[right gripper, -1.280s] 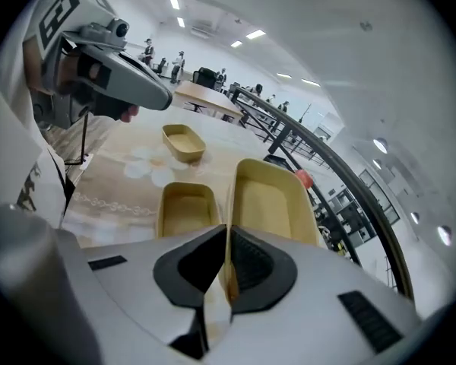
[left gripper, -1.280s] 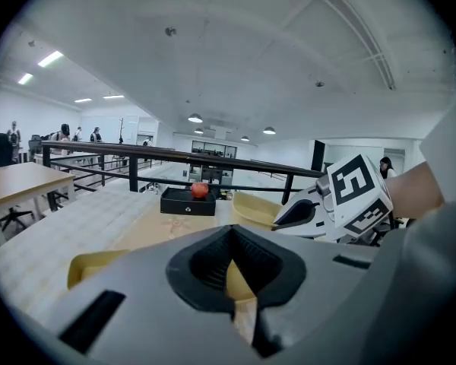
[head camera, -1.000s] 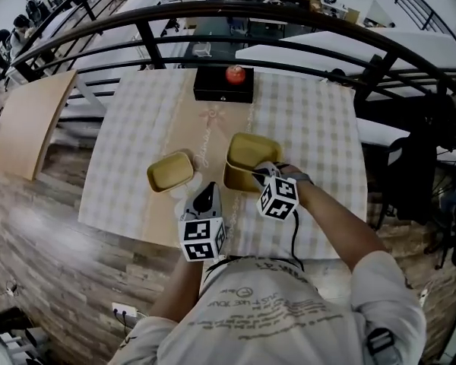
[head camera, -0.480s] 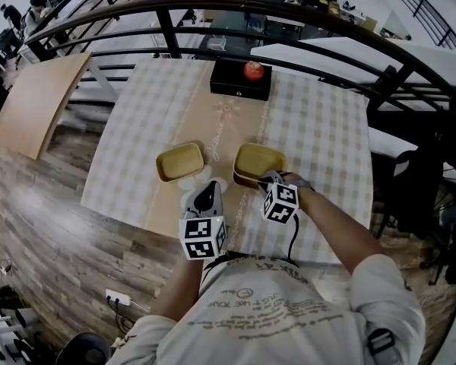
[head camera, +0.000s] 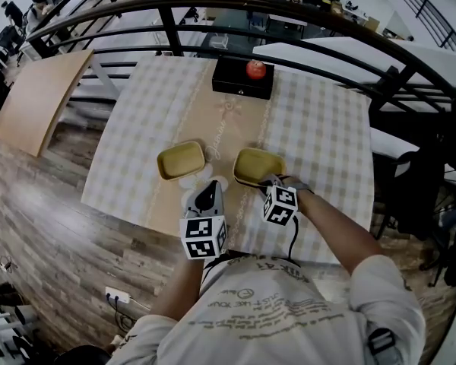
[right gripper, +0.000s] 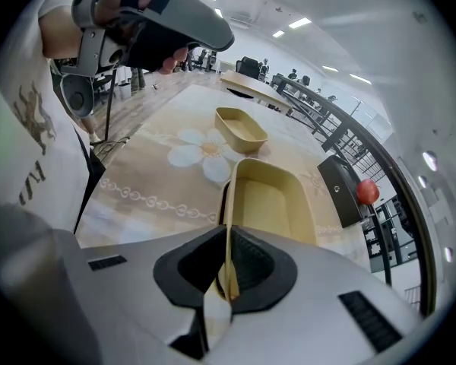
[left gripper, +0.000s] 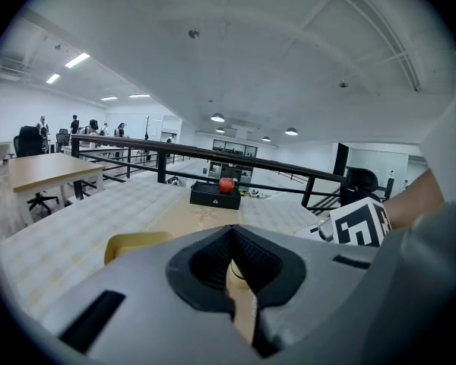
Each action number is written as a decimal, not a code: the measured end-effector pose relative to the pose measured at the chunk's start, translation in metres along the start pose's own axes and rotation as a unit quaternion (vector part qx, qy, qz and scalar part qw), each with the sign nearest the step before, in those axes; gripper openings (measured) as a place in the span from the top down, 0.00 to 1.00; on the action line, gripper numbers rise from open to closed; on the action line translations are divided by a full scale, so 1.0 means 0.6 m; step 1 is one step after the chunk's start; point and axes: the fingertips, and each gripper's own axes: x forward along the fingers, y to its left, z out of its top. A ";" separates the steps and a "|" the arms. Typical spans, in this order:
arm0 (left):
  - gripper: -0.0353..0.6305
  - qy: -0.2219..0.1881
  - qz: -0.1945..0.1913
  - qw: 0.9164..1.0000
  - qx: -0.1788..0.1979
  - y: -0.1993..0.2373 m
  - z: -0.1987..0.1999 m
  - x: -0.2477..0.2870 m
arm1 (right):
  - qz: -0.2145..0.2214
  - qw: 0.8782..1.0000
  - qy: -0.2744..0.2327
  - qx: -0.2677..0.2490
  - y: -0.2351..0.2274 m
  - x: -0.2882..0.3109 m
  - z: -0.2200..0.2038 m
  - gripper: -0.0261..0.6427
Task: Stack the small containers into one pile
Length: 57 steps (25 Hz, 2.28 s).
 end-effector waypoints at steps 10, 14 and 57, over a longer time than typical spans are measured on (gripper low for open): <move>0.94 0.003 0.006 1.000 -0.001 0.002 -0.004 -0.002 | 0.020 1.000 0.000 0.016 0.008 0.009 -0.006 0.93; 0.94 0.008 0.006 1.000 0.002 0.003 -0.007 0.001 | 0.024 0.999 0.000 0.027 0.007 0.013 -0.008 0.93; 0.94 -0.014 -0.039 0.999 0.006 -0.029 0.032 0.032 | -0.225 0.872 -0.287 0.326 -0.177 -0.196 0.048 0.96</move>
